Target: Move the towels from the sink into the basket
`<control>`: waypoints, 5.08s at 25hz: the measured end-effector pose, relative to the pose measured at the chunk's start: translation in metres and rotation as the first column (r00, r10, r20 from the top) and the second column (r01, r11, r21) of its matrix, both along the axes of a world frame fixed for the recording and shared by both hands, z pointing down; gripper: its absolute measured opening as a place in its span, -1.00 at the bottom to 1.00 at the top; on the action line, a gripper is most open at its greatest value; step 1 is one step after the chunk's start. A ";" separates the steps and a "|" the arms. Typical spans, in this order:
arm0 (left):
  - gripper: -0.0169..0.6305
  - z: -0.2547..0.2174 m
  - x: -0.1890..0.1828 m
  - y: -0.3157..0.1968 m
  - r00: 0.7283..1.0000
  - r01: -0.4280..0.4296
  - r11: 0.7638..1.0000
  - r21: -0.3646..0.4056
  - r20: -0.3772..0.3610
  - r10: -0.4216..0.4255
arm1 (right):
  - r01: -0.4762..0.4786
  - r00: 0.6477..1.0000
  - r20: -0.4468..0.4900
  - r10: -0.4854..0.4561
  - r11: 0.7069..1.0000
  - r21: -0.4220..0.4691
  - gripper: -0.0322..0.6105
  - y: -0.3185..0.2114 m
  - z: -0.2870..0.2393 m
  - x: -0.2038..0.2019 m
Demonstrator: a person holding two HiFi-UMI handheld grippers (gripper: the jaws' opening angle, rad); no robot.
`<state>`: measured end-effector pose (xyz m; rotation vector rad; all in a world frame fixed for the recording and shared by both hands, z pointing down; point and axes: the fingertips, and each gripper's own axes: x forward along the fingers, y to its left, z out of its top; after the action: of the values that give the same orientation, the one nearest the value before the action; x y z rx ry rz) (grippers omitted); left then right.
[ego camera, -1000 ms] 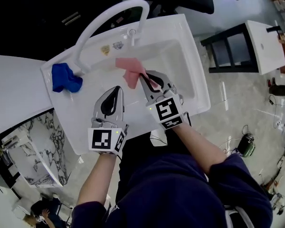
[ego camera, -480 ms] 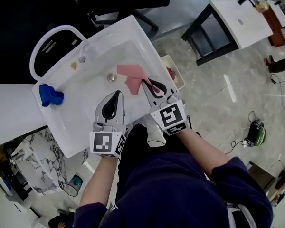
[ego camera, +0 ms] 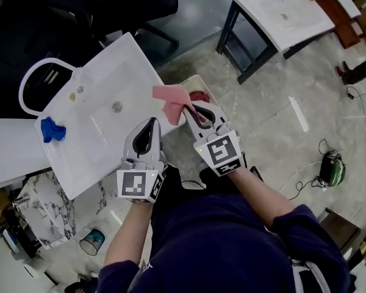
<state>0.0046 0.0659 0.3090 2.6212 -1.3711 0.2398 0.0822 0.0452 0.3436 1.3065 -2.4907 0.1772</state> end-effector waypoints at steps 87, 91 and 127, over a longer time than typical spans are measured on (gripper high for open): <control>-0.94 0.467 0.189 -0.155 0.991 0.129 0.935 -0.329 0.008 -0.134 | 0.077 0.977 -0.153 -0.151 0.910 -0.408 -0.84 -0.151 0.541 0.157; -0.94 0.477 0.185 -0.159 0.991 0.129 0.938 -0.322 0.006 -0.134 | 0.087 0.978 -0.140 -0.155 0.912 -0.400 -0.83 -0.156 0.550 0.149; -0.94 0.211 0.227 -0.145 0.991 0.131 0.959 -0.250 0.015 -0.132 | 0.087 0.994 -0.046 -0.103 0.960 -0.264 -0.74 -0.159 0.240 0.222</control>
<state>0.2320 -0.0794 0.5203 2.3149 -1.4057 0.3663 0.3044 -0.1138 0.5832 1.0668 -2.3766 0.4236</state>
